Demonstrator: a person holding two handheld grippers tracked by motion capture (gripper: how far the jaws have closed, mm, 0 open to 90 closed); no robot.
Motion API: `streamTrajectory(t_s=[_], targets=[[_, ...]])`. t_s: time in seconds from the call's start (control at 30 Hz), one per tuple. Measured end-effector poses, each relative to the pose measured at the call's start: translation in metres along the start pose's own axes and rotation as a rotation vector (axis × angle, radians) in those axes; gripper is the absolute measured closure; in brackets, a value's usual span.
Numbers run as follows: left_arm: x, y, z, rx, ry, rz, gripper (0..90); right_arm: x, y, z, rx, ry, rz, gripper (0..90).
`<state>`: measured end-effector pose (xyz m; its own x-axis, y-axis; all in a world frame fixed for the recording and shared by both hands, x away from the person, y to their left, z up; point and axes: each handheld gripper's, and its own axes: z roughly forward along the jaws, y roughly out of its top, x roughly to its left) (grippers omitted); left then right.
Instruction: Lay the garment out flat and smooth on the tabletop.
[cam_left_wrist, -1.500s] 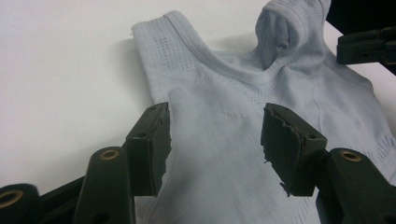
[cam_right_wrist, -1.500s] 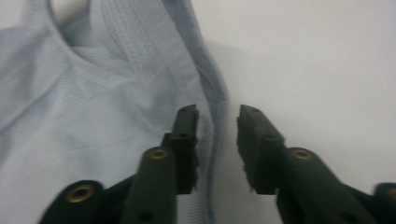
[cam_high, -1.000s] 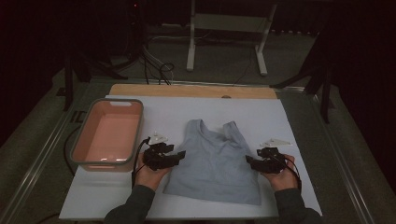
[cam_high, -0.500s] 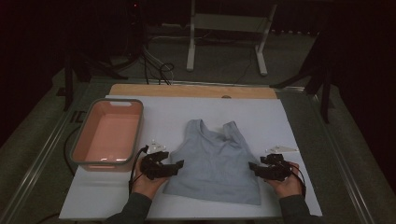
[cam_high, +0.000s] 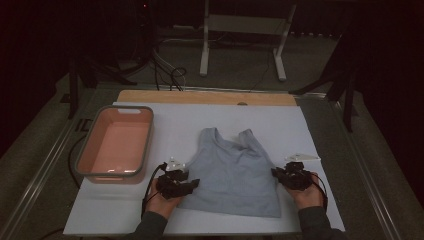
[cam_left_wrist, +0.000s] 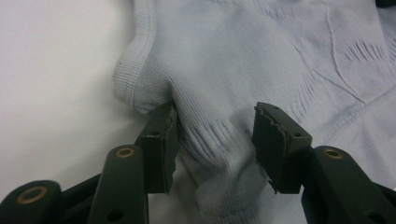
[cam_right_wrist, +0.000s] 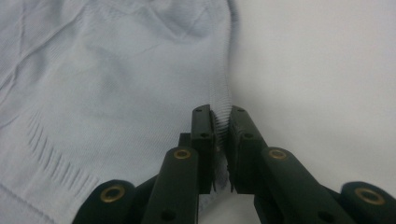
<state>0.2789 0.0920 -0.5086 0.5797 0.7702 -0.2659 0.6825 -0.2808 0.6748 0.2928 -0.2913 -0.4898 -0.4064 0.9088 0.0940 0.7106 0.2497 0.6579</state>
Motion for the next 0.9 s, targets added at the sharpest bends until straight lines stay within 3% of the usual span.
streamTrajectory(t_s=[0.17, 0.27, 0.43, 0.47, 0.73, 0.8, 0.9], targets=[[-0.017, 0.007, 0.013, 0.013, -0.006, 0.032, 53.7, -0.017, -0.003, -0.004, -0.012, -0.043, 0.046, 82.5], [-0.019, 0.007, 0.013, 0.012, 0.013, 0.038, 54.5, -0.021, -0.005, -0.004, -0.012, -0.025, 0.055, 82.1], [-0.017, 0.006, 0.012, 0.008, 0.02, 0.03, 57.8, -0.018, -0.006, -0.002, -0.007, -0.011, 0.051, 82.2], [-0.013, 0.002, 0.009, 0.007, 0.015, 0.012, 62.3, -0.014, -0.005, -0.001, -0.006, 0.022, 0.048, 82.2], [-0.011, 0.0, 0.0, 0.005, 0.006, 0.014, 68.7, -0.001, -0.003, -0.002, 0.006, 0.072, 0.011, 82.2], [-0.01, 0.0, -0.003, -0.01, 0.007, 0.011, 66.6, 0.0, -0.002, -0.003, 0.004, 0.058, -0.004, 81.9], [-0.007, 0.001, -0.006, -0.024, 0.01, 0.005, 58.2, 0.0, -0.002, -0.004, -0.002, -0.037, -0.02, 71.9]])
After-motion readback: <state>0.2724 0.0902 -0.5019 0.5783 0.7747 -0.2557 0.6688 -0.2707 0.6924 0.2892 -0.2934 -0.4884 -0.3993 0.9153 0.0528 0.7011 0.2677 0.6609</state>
